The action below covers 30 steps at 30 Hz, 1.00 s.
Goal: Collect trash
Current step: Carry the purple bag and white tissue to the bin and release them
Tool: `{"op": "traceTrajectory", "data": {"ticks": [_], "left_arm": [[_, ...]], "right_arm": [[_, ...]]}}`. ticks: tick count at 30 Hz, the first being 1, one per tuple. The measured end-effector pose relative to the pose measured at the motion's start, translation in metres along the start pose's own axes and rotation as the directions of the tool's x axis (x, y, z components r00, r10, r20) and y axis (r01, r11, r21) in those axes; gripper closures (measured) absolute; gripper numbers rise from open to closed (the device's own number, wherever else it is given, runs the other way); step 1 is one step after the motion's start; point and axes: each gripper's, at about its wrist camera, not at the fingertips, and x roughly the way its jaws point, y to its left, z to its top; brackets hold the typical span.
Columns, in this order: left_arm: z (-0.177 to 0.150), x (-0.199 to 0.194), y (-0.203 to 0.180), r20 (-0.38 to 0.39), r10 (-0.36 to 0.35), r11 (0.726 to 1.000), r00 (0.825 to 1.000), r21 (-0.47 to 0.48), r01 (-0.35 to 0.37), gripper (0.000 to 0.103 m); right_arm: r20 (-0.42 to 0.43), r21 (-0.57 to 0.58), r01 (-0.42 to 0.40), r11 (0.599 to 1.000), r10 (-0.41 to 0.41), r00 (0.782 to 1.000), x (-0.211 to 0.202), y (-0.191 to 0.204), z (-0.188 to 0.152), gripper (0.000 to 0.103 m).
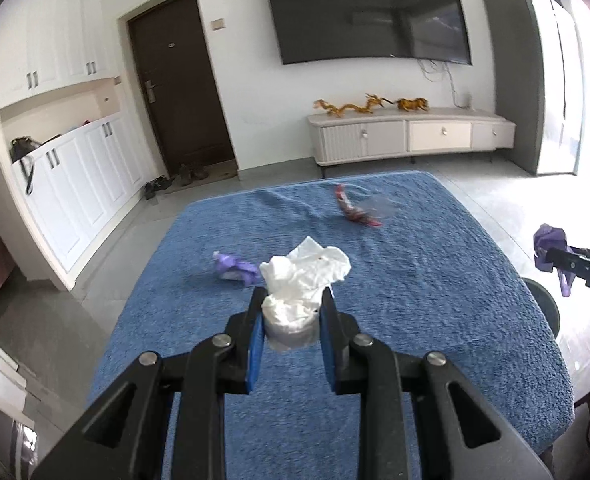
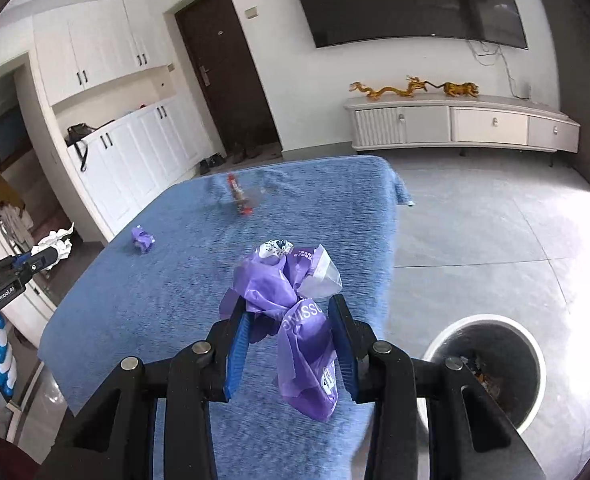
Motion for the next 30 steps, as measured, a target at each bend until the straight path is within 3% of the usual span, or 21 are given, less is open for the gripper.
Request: {"op": "traceTrajectory", "data": {"ticks": [10,15,19,23,30], "left_arm": [[0.009,0.019,-0.056,-0.050,-0.062,0.994,0.997,0.088,0.066,0.078],[0.015,0.036,-0.085,-0.108,-0.136,0.982,0.985,0.114,0.148,0.078],[0.024,0.054,-0.126,-0.150,-0.223,0.956,0.963,0.159,0.246,0.078],[0.033,0.077,-0.186,-0.199,-0.311,0.909,0.929,0.223,0.352,0.078],[0.041,0.110,-0.297,-0.297,-0.442,0.795,0.846,0.308,0.523,0.078]], "right_arm": [[0.009,0.072,0.039,0.997,-0.040,0.999,-0.012,-0.044,-0.014,0.066],[0.006,0.114,0.064,0.991,-0.065,0.998,-0.014,-0.069,-0.021,0.066],[-0.008,0.158,0.102,0.982,-0.102,0.995,-0.014,-0.099,-0.029,0.066],[-0.039,0.204,0.158,0.966,-0.153,0.987,-0.011,-0.134,-0.039,0.066],[-0.117,0.301,0.234,0.925,-0.208,0.971,0.003,-0.197,-0.060,0.065]]}}
